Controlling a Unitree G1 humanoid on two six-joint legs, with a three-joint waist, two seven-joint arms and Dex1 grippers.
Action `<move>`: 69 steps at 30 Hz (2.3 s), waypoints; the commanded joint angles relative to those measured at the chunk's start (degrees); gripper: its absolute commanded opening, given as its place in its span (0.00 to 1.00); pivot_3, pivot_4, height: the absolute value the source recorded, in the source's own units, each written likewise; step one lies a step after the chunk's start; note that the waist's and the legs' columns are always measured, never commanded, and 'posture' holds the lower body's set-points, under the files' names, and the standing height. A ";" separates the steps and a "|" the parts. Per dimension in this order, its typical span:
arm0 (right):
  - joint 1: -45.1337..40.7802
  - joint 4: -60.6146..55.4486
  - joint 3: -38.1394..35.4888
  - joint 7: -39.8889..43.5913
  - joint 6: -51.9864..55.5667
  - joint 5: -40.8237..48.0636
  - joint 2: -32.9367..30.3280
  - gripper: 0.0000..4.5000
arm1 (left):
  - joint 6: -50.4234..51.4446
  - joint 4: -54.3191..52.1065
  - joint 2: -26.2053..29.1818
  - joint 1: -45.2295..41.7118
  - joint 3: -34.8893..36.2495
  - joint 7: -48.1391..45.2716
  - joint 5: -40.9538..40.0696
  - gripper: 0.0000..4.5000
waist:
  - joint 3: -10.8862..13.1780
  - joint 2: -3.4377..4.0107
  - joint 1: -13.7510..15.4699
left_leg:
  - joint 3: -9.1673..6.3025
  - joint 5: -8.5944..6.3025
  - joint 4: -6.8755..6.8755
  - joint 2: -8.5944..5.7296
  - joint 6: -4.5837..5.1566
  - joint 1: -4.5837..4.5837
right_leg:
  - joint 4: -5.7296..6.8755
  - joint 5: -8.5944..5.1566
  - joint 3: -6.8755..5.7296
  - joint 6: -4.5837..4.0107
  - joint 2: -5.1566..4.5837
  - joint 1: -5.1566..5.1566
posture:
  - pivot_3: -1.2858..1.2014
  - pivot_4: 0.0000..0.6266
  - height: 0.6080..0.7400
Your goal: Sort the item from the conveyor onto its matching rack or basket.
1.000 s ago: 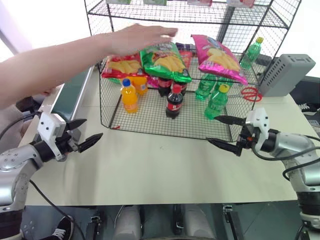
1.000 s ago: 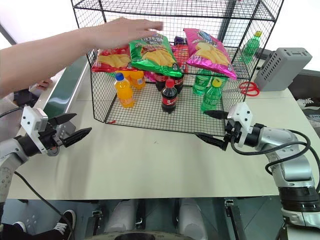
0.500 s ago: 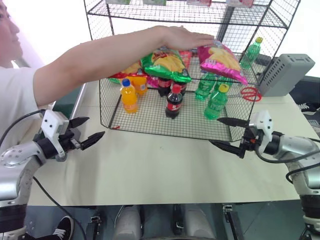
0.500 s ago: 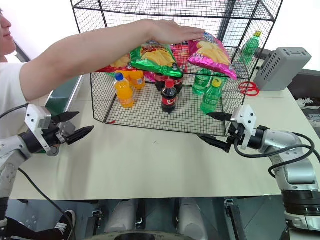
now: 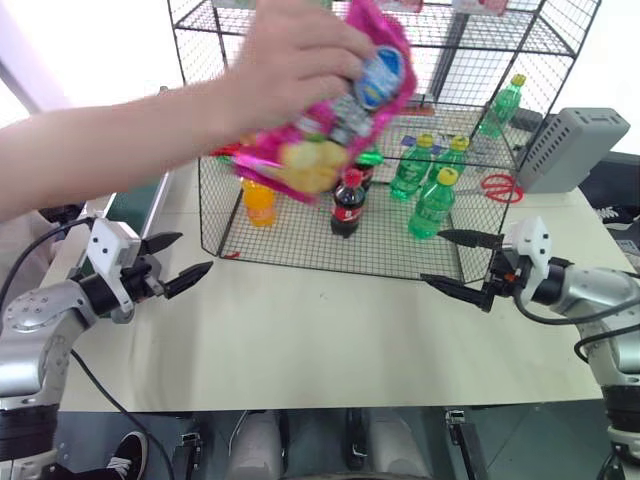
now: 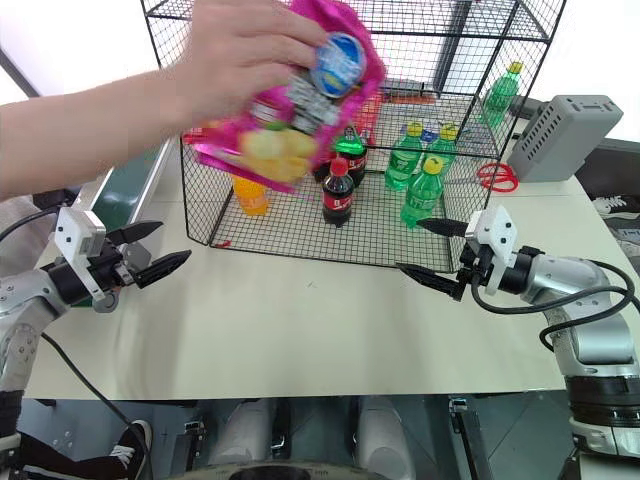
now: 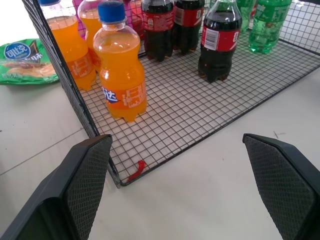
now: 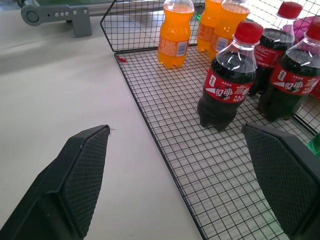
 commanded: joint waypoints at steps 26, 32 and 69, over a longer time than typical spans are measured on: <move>-7.36 3.33 4.94 1.29 -2.50 -1.33 3.02 0.98 | -6.48 -2.07 -0.18 6.09 5.06 -2.06 -2.70 1.00 | 0.00 0.01 -0.20 | 0.01 0.00 0.01 0.01 0.00 0.04 | 0.03 0.00 0.00 -0.01 0.00 0.01 | 0.52 0.24 1.00; -9.14 4.43 5.79 1.39 -3.00 -1.83 4.22 0.98 | -6.15 -2.02 -0.20 5.92 5.41 -0.30 -2.00 1.00 | 0.00 0.01 -0.07 | 0.02 0.00 0.01 0.01 0.00 0.02 | 0.03 0.00 0.00 0.00 -0.01 0.01 | 0.52 0.24 1.00; -12.22 -0.83 11.69 3.53 8.84 4.51 11.97 0.98 | -22.10 -2.09 1.95 17.31 13.83 1.27 8.92 1.00 | 0.00 0.01 -0.37 | 0.01 0.00 0.00 0.05 0.00 0.03 | 0.04 0.00 -0.01 -0.02 0.01 -0.02 | 0.52 0.24 1.00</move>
